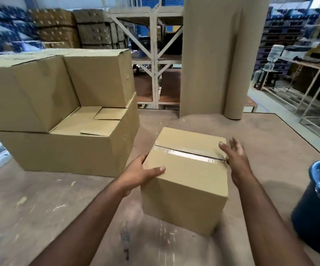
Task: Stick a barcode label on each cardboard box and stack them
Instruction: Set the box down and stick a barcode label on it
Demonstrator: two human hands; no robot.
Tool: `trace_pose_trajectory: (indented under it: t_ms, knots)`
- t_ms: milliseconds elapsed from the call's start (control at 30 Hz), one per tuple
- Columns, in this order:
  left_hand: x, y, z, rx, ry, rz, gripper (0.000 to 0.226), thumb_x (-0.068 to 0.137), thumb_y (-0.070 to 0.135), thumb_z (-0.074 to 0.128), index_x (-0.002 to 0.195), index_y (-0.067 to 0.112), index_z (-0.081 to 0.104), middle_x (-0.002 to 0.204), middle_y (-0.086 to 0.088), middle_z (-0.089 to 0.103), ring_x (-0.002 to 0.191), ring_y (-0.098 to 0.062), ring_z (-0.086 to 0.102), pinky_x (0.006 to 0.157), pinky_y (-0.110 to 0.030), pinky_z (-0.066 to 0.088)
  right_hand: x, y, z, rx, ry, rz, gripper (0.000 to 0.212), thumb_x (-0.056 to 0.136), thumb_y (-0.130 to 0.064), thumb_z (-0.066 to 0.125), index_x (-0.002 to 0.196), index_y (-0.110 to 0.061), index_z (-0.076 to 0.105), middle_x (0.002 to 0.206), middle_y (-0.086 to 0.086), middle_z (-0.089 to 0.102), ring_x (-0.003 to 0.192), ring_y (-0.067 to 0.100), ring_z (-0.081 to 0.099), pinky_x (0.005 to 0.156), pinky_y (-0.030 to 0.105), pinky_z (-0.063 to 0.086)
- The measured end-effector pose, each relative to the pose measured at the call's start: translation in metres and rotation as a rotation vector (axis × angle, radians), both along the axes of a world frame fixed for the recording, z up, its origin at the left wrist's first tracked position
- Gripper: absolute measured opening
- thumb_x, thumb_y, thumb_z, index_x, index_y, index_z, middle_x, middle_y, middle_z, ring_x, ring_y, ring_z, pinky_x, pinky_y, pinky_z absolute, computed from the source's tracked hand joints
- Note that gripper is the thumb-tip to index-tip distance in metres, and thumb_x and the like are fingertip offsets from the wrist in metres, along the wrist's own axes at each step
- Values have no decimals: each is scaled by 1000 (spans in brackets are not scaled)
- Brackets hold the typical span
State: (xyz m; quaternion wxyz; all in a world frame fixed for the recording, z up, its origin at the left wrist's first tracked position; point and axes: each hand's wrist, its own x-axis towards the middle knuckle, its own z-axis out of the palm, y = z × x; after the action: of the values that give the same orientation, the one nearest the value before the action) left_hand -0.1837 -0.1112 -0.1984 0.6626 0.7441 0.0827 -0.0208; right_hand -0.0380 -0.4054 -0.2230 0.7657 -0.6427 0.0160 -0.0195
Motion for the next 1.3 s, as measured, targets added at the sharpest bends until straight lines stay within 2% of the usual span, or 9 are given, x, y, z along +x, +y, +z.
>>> trace_pose_trajectory:
  t_ms: [133,200,267,467,600,800,967,1133,1300]
  knots:
    - [-8,-11,-25,-62,-94,271,41,82,34,84,119,25,68,109,7,77,98,-12,74,74,-22,56,21,11,-5,-41,7,119,82,75,-54,87,146,-31,54,157,-5,47,139,16,52,117,43,43]
    - [-7,-14,-29,-19,-115,347,36,83,42,81,114,28,69,103,10,78,92,-9,74,70,-20,55,20,16,-10,18,-40,90,72,85,-36,84,149,-28,51,152,-6,47,128,7,58,105,35,51]
    - [-9,-17,-33,-21,-109,313,44,80,55,79,116,32,68,107,14,77,100,-8,72,76,-20,54,22,15,-16,96,-68,107,74,93,-20,76,157,-25,40,154,-6,45,119,0,60,99,30,52]
    - [-33,9,-91,-51,48,-17,99,60,58,92,141,24,47,134,4,67,125,-14,62,98,-32,55,-40,7,-56,181,-13,291,70,95,-66,58,157,-53,29,161,-15,43,146,16,46,120,50,37]
    - [-37,-5,-129,27,59,103,68,77,31,86,136,19,54,126,1,72,122,-25,65,88,-31,60,-101,10,-111,228,184,394,107,74,-86,66,160,-31,36,153,6,55,136,27,58,91,37,60]
    - [-32,-34,-72,251,-163,420,38,86,51,70,118,30,69,108,20,75,98,2,70,80,-23,57,-103,-21,-69,66,-35,325,99,83,-84,56,163,-33,28,164,-15,38,150,4,36,123,38,32]
    - [-26,-40,-51,74,-229,421,21,100,32,62,118,27,71,112,15,75,101,0,70,77,-13,52,-95,-23,-67,136,-110,327,73,97,-49,56,162,-31,30,161,-13,44,150,8,38,124,37,25]
    - [-13,-16,-81,-38,-88,240,92,68,79,73,140,25,55,130,13,68,121,-4,63,96,-21,52,-85,-3,-80,79,-116,267,86,95,-69,51,163,-21,28,162,-11,44,148,4,39,114,18,38]
    - [-9,-6,-146,124,57,105,68,78,30,89,136,23,53,128,6,70,121,-17,65,96,-33,56,-80,2,-122,-170,85,308,126,58,-78,84,161,-31,28,146,-9,60,128,1,61,103,22,52]
